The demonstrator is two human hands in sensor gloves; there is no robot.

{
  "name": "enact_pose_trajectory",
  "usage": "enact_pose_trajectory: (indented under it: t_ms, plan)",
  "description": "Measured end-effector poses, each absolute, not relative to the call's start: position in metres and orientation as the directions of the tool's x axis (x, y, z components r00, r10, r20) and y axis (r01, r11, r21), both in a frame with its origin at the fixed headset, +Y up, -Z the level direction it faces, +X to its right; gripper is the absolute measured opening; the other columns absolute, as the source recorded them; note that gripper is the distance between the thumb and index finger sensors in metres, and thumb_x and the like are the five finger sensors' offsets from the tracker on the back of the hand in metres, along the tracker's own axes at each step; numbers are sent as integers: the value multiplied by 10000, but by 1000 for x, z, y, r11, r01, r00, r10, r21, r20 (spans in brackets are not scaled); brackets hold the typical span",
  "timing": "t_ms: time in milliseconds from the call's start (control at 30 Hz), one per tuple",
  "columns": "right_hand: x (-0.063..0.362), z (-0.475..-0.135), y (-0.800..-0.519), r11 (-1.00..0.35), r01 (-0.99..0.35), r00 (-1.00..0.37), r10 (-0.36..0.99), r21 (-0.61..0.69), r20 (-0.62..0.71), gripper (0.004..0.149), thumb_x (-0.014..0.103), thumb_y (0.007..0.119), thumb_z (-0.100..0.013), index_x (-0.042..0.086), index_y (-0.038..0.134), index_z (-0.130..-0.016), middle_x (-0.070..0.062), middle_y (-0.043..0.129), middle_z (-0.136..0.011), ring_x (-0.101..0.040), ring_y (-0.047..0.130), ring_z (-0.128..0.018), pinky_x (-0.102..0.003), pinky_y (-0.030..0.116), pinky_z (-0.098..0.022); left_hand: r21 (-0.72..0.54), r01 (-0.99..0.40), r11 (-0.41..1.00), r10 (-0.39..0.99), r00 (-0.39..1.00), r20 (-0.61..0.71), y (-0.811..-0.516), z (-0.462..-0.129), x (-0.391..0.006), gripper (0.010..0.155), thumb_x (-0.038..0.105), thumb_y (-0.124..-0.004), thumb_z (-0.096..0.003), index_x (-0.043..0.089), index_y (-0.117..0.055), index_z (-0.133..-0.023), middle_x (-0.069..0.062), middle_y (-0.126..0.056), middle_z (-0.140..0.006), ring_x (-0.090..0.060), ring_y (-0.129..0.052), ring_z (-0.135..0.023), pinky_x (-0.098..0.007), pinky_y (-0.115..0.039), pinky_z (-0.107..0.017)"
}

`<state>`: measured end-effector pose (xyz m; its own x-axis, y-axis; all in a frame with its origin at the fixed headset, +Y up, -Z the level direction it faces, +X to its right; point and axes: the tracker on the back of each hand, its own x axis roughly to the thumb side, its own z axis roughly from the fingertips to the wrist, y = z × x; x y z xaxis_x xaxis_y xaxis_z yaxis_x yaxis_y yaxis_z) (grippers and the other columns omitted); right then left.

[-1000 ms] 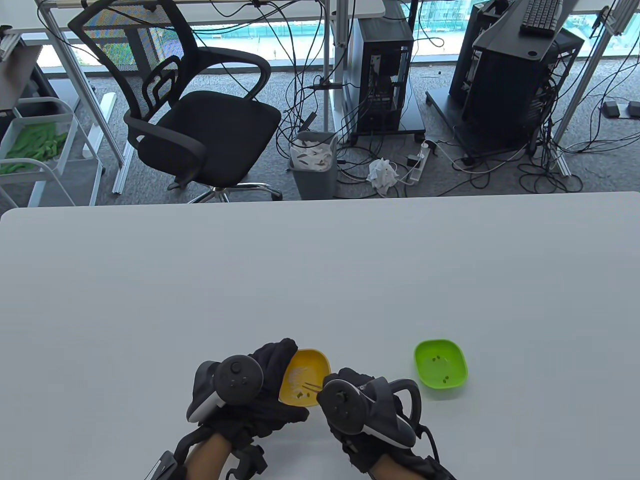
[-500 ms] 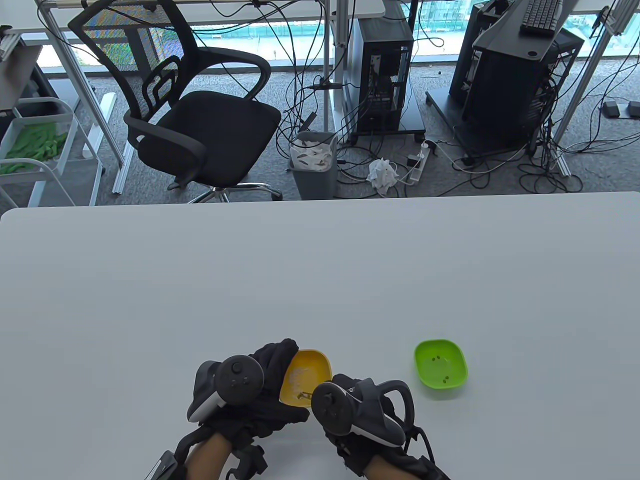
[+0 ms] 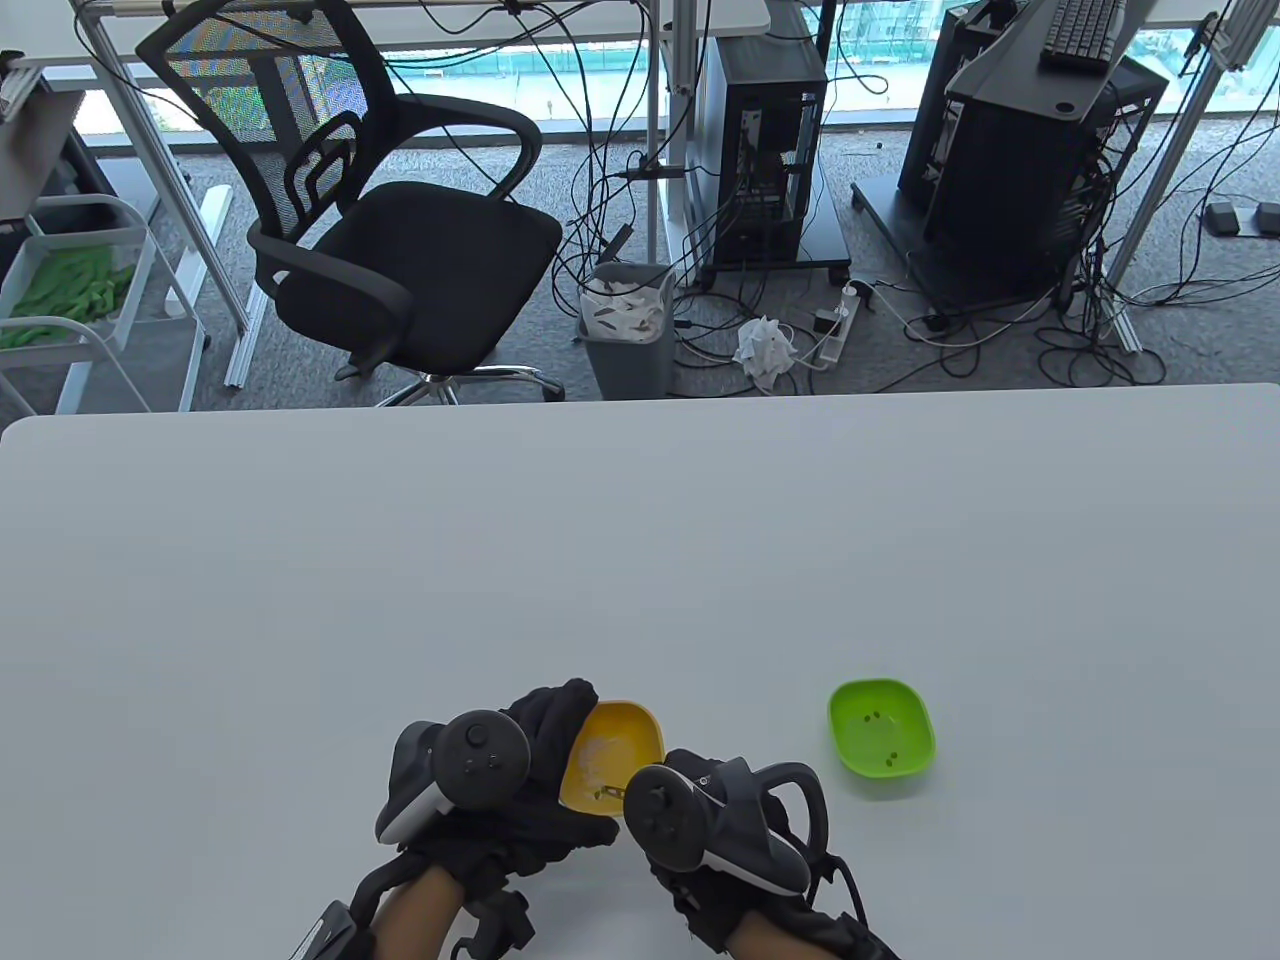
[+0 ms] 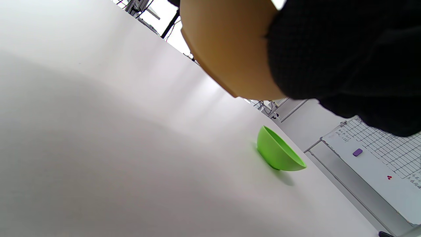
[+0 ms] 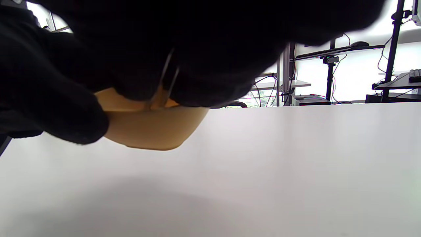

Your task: Pick mung beans with tweezers into small dish

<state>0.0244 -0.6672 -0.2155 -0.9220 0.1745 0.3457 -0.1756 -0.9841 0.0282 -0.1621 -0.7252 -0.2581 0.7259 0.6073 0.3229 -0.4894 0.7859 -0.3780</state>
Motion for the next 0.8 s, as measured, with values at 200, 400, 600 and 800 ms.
enact_pose_trajectory:
  t_ms: [200, 400, 600, 800]
  plan:
    - [40, -215, -656, -966, -256, -919, 232, -34, 318, 341, 323, 895, -462, 75, 989, -677, -161, 985, -535, -131, 939, -259, -303, 861, -188, -374, -495, 784, 610, 723, 324, -725, -258, -163, 1183, 574, -968, -350, 159, -203, -1152, -110, -299, -1205, -435, -308, -1149, -696, -257, -780]
    - [105, -220, -632, -912, -376, -922, 350, -163, 164, 341, 322, 895, -462, 73, 989, -676, -162, 986, -532, -131, 938, -258, -303, 860, -187, -366, -507, 780, 617, 718, 322, -724, -258, -165, 1179, 576, -965, -353, 159, -204, -1151, -111, -302, -1204, -435, -309, -1149, -696, -258, -780]
    - [191, -223, -633, -908, -318, -929, 355, -273, -100, 341, 320, 895, -463, 69, 990, -674, -165, 986, -529, -132, 938, -255, -303, 859, -184, -363, -514, 777, 622, 715, 319, -723, -258, -167, 1180, 576, -965, -352, 159, -204, -1151, -111, -301, -1204, -436, -311, -1148, -696, -258, -780]
    - [228, -222, -666, -913, -325, -896, 380, -245, -229, 339, 316, 898, -461, 65, 990, -670, -169, 983, -530, -133, 938, -251, -304, 859, -179, -358, -509, 782, 616, 717, 325, -724, -258, -166, 1179, 577, -965, -351, 159, -206, -1151, -111, -303, -1203, -435, -312, -1148, -695, -260, -781]
